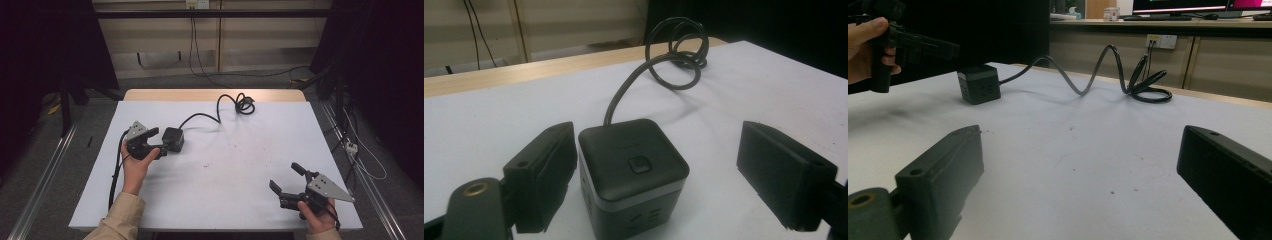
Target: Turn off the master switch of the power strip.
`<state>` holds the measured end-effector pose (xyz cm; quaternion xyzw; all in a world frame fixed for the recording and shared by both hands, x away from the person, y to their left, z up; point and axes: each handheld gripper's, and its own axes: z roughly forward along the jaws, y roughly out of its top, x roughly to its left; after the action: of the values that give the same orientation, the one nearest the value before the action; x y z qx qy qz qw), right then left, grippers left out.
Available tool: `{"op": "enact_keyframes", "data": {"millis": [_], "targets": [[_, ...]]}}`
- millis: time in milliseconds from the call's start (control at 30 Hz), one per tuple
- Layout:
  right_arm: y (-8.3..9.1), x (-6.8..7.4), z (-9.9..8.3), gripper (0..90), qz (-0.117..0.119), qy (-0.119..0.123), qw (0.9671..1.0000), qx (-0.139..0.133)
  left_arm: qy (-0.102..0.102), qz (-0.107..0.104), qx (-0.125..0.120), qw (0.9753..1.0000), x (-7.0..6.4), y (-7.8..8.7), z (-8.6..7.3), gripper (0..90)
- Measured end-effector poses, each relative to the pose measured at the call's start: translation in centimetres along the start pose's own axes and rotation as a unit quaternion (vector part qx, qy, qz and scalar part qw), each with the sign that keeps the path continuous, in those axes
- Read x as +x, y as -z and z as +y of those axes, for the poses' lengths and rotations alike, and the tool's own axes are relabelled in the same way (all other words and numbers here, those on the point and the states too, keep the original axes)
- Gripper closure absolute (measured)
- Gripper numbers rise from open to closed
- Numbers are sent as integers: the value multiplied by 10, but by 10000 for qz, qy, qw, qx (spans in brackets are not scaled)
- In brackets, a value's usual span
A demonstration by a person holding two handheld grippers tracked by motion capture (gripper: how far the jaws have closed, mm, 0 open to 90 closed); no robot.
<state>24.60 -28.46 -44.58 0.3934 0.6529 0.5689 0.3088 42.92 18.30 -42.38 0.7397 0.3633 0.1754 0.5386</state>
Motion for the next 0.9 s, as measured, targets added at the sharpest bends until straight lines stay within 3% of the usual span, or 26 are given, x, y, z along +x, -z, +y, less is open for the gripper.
{"op": "enact_keyframes", "data": {"millis": [367, 433, 900], "targets": [[0, 0, 0, 42, 0, 8, 10000, 0, 10, -63, 32, 10000, -1, 0, 5, 262], [0, 0, 0, 42, -5, 15, 10000, -4, 29, -85, 35, 10000, -1, -1, 5, 320], [1, -1, 0, 42, -24, -4, 10000, -10, 82, -93, 123, 9998, 2, -3, 9, 501]]}}
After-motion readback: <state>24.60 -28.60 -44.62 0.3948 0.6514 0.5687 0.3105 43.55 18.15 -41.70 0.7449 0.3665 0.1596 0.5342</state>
